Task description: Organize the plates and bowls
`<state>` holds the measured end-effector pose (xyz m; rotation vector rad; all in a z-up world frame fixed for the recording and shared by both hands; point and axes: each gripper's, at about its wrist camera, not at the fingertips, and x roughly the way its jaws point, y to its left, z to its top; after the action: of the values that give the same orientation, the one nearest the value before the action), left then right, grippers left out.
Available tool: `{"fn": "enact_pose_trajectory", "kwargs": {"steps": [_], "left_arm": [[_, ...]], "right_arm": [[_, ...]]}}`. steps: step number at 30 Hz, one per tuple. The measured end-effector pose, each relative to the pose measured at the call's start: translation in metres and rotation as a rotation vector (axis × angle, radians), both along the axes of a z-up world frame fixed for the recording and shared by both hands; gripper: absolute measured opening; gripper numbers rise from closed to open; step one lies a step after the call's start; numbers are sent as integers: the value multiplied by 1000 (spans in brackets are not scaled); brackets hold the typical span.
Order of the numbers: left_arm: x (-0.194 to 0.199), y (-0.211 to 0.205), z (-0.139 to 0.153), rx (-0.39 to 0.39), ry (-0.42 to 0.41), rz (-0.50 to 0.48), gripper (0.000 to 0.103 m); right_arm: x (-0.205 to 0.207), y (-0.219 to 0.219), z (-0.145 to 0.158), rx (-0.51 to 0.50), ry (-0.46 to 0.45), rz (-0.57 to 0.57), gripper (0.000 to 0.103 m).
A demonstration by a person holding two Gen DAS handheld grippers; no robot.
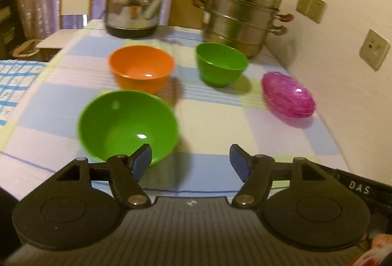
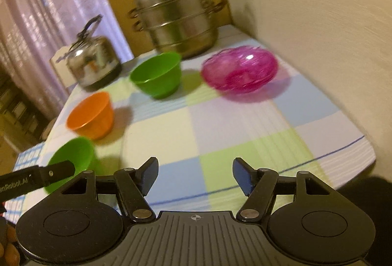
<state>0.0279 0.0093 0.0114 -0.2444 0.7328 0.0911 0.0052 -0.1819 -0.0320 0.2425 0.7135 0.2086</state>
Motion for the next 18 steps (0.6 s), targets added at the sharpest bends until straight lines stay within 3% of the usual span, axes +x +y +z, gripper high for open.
{"fn": "enact_pose_trajectory", "kwargs": {"steps": [7, 18], "left_arm": [[-26, 26, 4, 7, -4, 61, 71], [-39, 39, 6, -4, -9, 66, 74]], "right_arm": [[-10, 30, 7, -11, -12, 78, 67], [-19, 50, 10, -52, -21, 120, 68]]}}
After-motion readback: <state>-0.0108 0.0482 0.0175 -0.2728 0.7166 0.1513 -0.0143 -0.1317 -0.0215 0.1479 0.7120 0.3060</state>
